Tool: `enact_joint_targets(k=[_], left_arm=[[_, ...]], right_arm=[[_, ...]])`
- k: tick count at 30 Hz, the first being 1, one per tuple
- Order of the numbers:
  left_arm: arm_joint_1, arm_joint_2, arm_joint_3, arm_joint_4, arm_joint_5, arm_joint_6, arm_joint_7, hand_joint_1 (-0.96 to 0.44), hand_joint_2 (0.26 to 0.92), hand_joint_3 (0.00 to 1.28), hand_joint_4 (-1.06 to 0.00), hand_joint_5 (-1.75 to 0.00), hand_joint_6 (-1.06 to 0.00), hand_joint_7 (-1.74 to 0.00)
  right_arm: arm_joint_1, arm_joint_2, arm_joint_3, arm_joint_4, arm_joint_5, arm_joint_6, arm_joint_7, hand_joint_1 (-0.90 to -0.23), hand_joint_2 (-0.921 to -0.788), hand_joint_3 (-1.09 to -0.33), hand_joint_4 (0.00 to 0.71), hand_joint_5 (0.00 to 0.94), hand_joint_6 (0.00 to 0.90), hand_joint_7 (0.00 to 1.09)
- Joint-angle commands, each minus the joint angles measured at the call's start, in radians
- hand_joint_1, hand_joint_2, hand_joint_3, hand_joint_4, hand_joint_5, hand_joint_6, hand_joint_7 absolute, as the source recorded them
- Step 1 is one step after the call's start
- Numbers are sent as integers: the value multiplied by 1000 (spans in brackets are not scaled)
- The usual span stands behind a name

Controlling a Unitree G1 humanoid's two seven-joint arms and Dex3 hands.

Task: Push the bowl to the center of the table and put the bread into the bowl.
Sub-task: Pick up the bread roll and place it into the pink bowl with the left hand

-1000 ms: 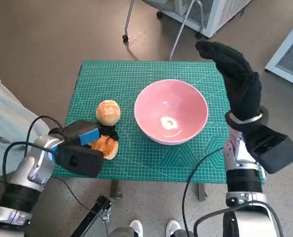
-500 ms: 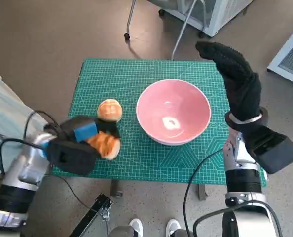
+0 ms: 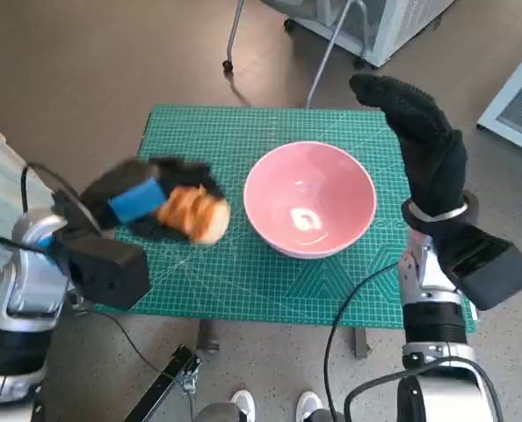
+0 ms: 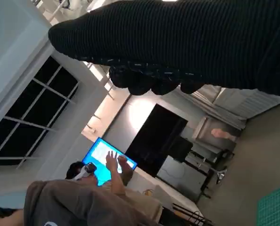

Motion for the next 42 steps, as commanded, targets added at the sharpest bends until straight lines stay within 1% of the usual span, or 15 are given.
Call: enact_joint_targets(k=[1,9,15,23,24,25,27,28,29,30,31,32,35,36,42], left_arm=[[-88,-57,-22,-6,19,-11,51,0,920,96,-673,-1159,-580,-1241],[-214,-169,-112,116,109,-60,144,0,920,92,-677,-1151,-584,-1243],[-327,-263,-188,328,163,-97,195,-1,920,91,-675,-1173,-587,-1221],[-398,-341,-237,531,187,-112,225,-1,920,99,-684,-1203,-564,-1205],[-402,-347,-241,544,189,-106,223,-1,920,137,-651,-1223,-510,-1268],[-405,-354,-247,559,190,-93,215,-1,920,150,-639,-1231,-491,-1291],[-409,-363,-259,579,191,-62,187,-1,921,264,-531,-1327,-340,-1452],[-410,-366,-264,584,192,-46,171,-29,878,281,-390,-1066,-227,-1197],[-411,-368,-270,587,191,-24,145,-39,865,284,-359,-934,-191,-1093],[-411,-369,-274,588,190,-8,127,-48,842,273,-297,-672,-126,-925],[-413,-371,-276,586,185,15,102,-53,833,257,-271,-477,-85,-816],[-413,-371,-277,582,182,33,84,-58,821,242,-235,-339,-57,-744],[-413,-372,-276,566,173,75,39,-72,801,205,-198,-153,-36,-645],[-411,-370,-277,560,174,81,33,-77,798,198,-196,-133,-36,-634],[-377,-347,-278,519,203,64,70,-152,795,135,-145,-25,-11,-547]], right_arm=[[6,-12,-8,25,20,9,25,-681,-921,-745,271,1,-1,908],[2,-14,-14,30,48,14,58,-684,-921,-740,270,1,-1,907],[-1,-12,-16,28,64,22,83,-686,-921,-736,262,0,-1,903],[-1,-14,-22,28,78,30,104,-688,-921,-734,260,0,-1,894],[0,-14,-23,26,78,31,106,-688,-921,-733,259,0,-1,894],[1,-15,-24,24,78,33,107,-688,-921,-733,259,0,-1,895],[4,-17,-26,19,79,36,110,-688,-921,-733,259,0,-1,895],[5,-18,-27,17,79,37,111,-688,-921,-732,259,0,-1,895],[7,-18,-28,12,79,39,111,-688,-921,-732,259,0,-1,895],[9,-19,-28,8,78,40,112,-688,-921,-733,259,0,-1,896],[11,-19,-29,4,77,41,111,-688,-921,-733,259,0,-1,896],[12,-19,-29,1,76,41,111,-688,-921,-733,259,0,-1,896],[18,-20,-30,-14,72,43,106,-688,-921,-733,259,0,-1,897],[20,-20,-30,-18,71,44,104,-688,-921,-733,259,0,-1,897],[24,-19,-30,-34,56,44,87,-688,-921,-733,262,2,-1,897]])
